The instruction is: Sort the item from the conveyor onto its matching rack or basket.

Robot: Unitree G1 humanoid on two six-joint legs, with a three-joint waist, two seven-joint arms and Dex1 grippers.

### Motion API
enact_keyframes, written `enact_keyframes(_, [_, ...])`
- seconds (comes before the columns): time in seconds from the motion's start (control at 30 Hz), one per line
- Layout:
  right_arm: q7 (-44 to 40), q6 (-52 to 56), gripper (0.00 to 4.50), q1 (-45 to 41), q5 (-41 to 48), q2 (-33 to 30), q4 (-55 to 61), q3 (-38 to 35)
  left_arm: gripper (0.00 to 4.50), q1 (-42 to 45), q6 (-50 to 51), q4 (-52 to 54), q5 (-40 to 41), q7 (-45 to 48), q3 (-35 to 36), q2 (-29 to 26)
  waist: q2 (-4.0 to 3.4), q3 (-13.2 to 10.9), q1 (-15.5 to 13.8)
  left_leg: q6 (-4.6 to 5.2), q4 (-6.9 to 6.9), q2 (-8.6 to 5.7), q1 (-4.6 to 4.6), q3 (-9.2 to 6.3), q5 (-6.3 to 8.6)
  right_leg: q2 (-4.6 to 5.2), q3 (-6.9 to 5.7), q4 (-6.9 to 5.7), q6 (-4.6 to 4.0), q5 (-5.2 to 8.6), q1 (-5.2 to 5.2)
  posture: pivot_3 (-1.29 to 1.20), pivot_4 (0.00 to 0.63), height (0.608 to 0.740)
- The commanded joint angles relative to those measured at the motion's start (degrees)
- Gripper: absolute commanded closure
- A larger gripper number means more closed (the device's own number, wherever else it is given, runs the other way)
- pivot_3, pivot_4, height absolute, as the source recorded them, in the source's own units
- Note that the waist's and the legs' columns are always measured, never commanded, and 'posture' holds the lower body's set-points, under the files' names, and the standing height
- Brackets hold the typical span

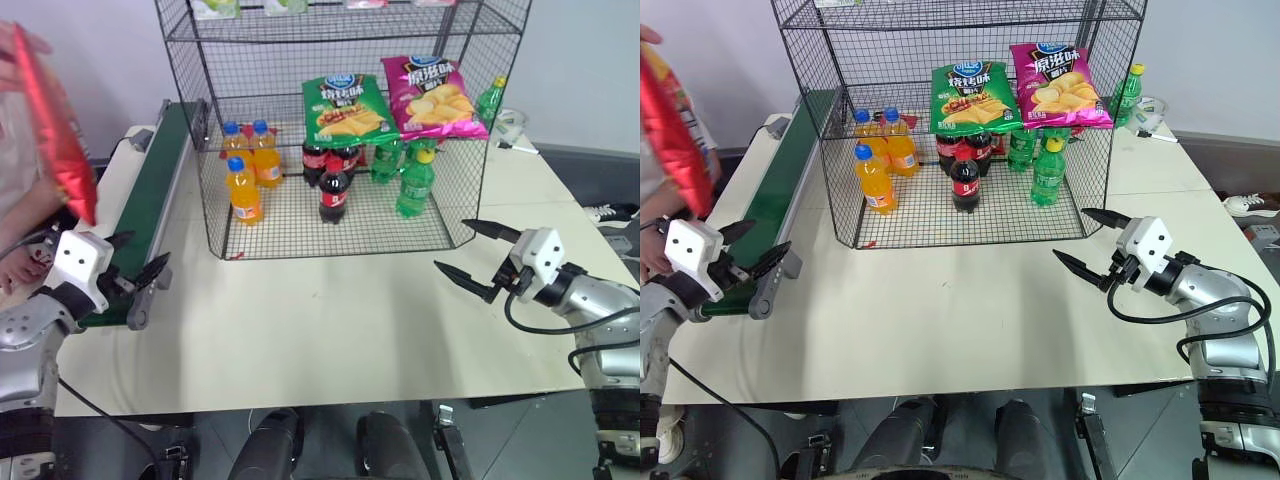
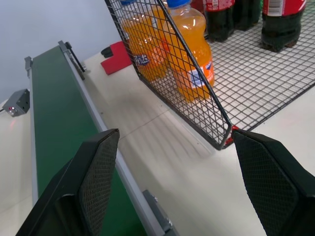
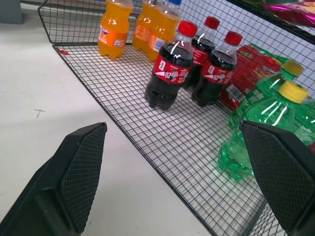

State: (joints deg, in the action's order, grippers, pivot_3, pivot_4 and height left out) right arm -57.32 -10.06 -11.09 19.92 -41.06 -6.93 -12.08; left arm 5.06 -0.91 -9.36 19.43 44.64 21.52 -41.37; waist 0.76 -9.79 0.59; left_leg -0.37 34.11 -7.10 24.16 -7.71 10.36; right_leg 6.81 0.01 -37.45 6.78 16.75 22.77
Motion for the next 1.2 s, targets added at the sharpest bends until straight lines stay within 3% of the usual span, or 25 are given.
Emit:
enact_keyframes(0.03, [-0.1,-1.0,0.00,0.0,0.3,-0.7,1.1,-1.1,0.70,0.3,0.2,1.5,0.6,0.2,0.4,-0.1,0.00,0.0,0.0,0.00,0.00,0.00,0.00,0.00,0.00,0.00,0.00,0.00,0.00,0.00,0.00,0.00,0.150,0.740])
enact_keyframes(0.27, [0.1,-1.3,0.00,0.9,-0.1,-0.8,1.6,-1.3,0.70,2.6,0.2,0.0,-0.1,0.3,-0.4,-0.5,0.00,0.0,0.0,0.00,0.00,0.00,0.00,0.00,0.00,0.00,-0.01,0.01,-0.01,0.00,0.00,0.00,0.150,0.740])
enact_keyframes(0.37, [0.1,-0.9,0.00,1.0,0.1,-0.8,1.9,-1.3,0.70,2.1,4.8,0.6,2.2,2.8,-0.6,-1.2,0.00,0.0,0.0,0.00,0.00,0.00,0.00,0.00,0.00,0.00,-0.01,0.01,-0.01,-0.01,-0.01,0.00,0.150,0.740])
enact_keyframes(0.67, [-0.7,-0.2,0.00,0.7,0.6,-0.8,1.6,-0.9,0.70,-0.9,10.5,3.3,6.4,1.9,3.9,-0.3,-0.01,0.0,0.0,0.00,-0.03,0.00,0.00,-0.01,0.00,0.00,0.00,0.02,0.00,-0.01,0.01,0.00,0.150,0.740])
enact_keyframes(0.9, [-1.1,-0.3,0.00,-0.4,0.3,-0.4,0.9,-0.3,0.70,-1.8,2.0,3.4,2.6,1.3,4.0,-0.5,-0.01,0.0,0.0,0.00,-0.03,0.00,0.01,-0.01,0.00,0.01,-0.01,0.08,-0.04,-0.01,-0.01,0.00,0.150,0.740])
enact_keyframes(1.2, [-1.2,-0.3,0.00,-0.3,0.2,-0.5,1.1,-0.3,0.70,-2.4,-0.4,2.8,1.9,1.7,3.3,-0.5,-0.02,0.0,0.0,0.00,-0.03,0.00,0.02,-0.02,0.00,0.00,-0.01,0.10,-0.04,-0.01,-0.01,0.00,0.150,0.740])
